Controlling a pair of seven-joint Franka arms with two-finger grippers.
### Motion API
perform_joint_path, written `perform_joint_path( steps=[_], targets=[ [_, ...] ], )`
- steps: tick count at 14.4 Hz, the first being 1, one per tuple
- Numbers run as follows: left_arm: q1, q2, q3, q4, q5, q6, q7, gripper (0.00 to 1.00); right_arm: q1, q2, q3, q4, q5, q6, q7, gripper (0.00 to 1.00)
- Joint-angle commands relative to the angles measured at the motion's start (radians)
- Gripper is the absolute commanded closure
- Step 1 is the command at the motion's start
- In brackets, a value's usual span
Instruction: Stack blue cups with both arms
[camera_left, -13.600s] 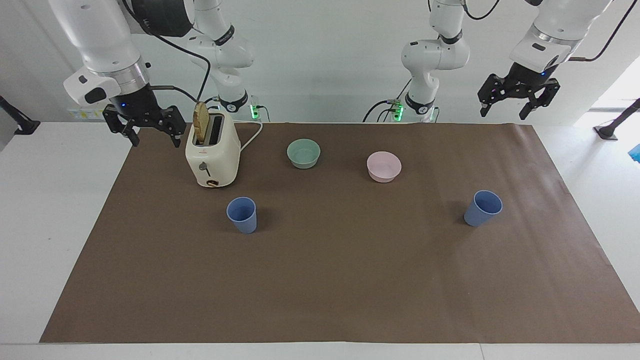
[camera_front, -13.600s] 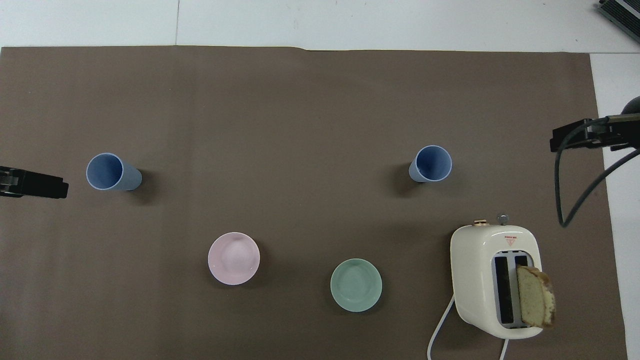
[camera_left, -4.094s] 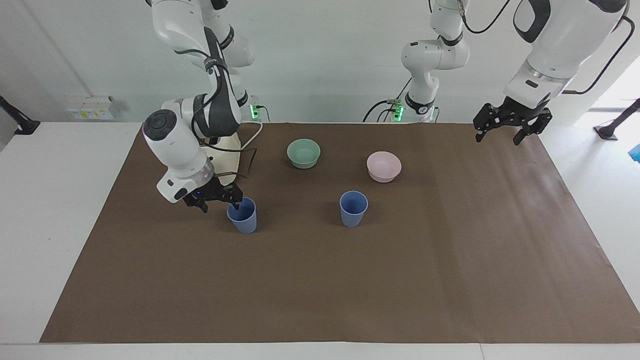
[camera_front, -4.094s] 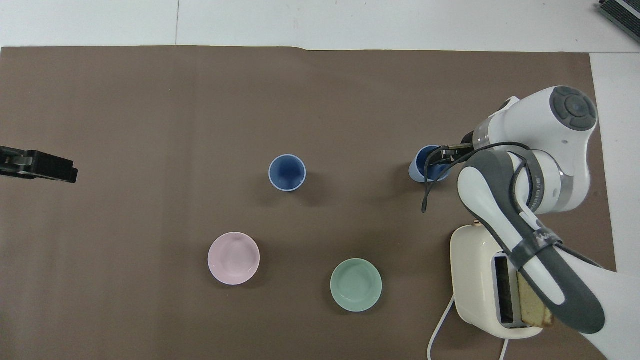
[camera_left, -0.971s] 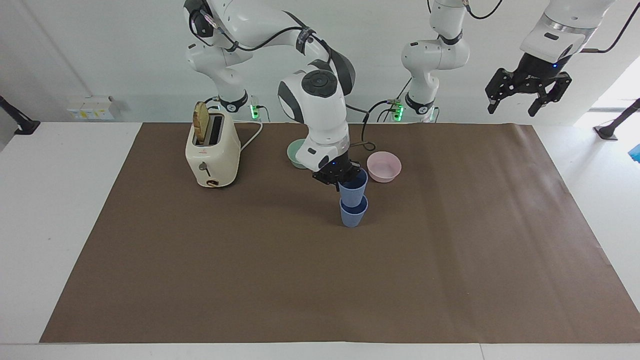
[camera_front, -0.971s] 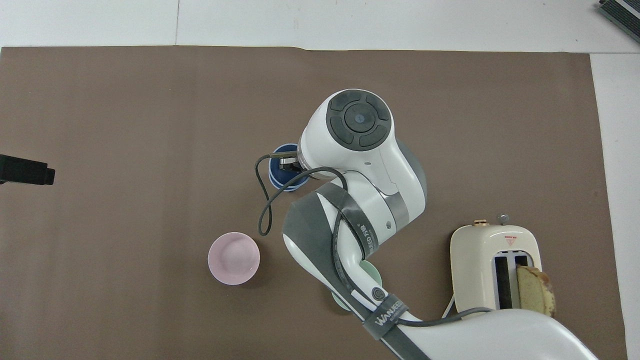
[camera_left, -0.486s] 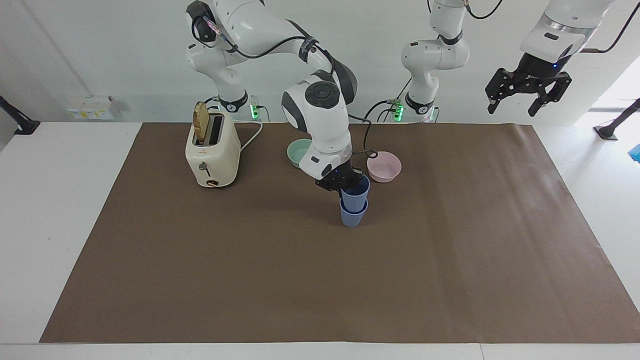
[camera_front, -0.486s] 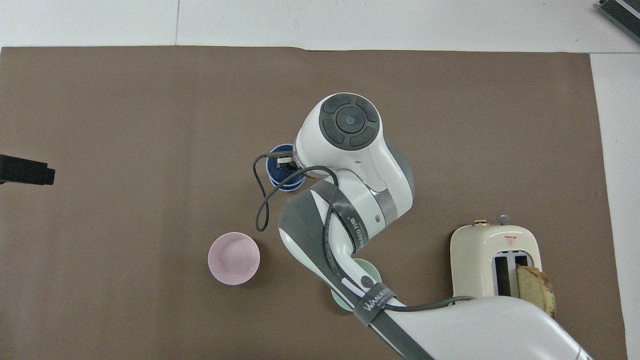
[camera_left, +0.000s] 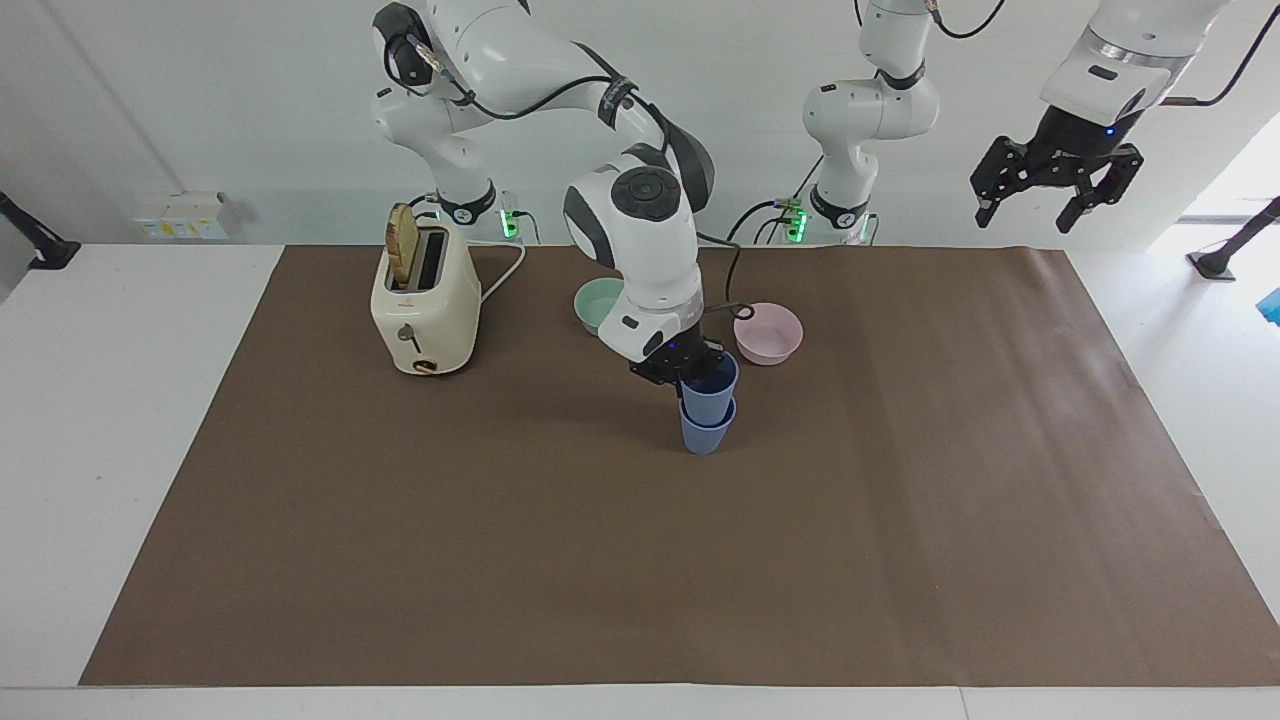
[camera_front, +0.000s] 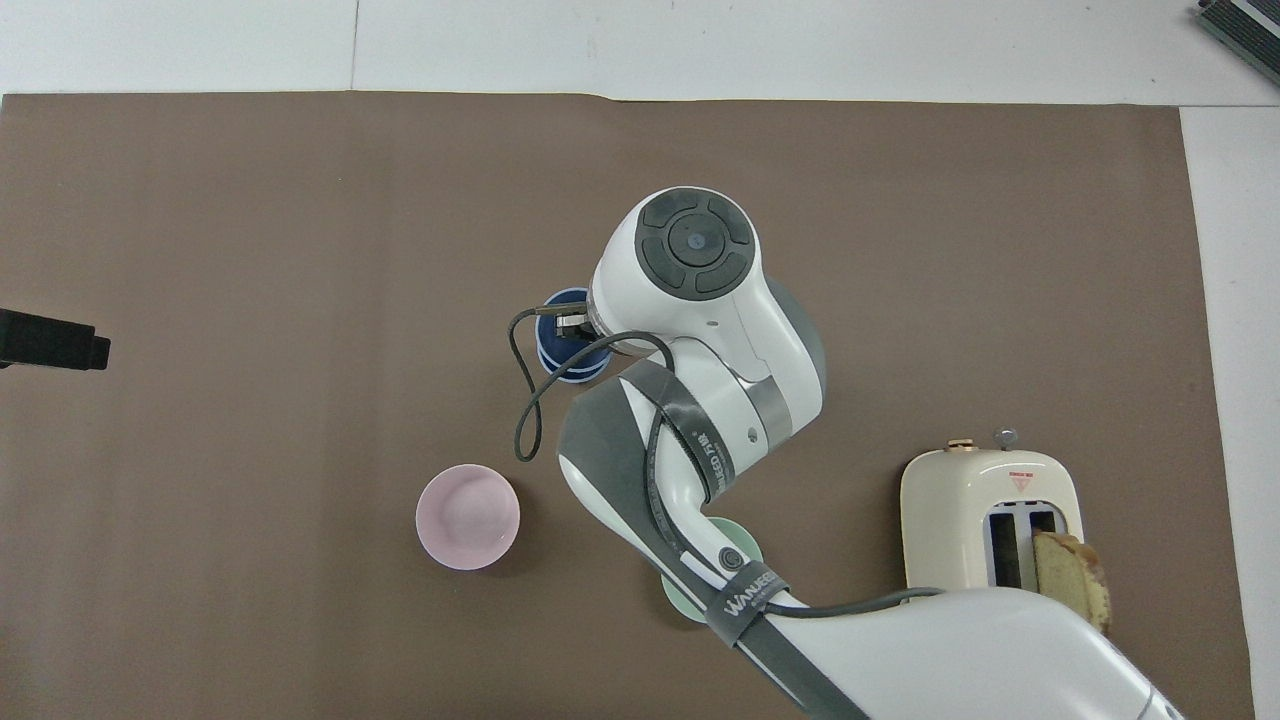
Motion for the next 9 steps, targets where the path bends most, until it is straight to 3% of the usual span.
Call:
perform_joint_path(
  steps=[1,4,7,9],
  targets=[
    [0.012,-0.01,-0.007,-0.009,0.0,-0.001,0.004,0.0,-0.001,0.026,0.006,0.015,-0.02,0.009,0.026,1.0],
    [0.012,-0.01,-0.007,-0.009,0.0,-0.001,0.004,0.0,-0.002,0.024,0.008,0.015,-0.017,0.007,0.026,1.0],
    [0.012,-0.01,-0.007,-0.009,0.0,-0.001,0.004,0.0,-0.003,0.024,0.008,0.015,-0.017,0.013,0.024,0.48],
    [0.012,-0.01,-0.007,-0.009,0.0,-0.001,0.004,0.0,-0.002,0.026,0.006,0.015,-0.019,0.018,0.026,0.45]
  ],
)
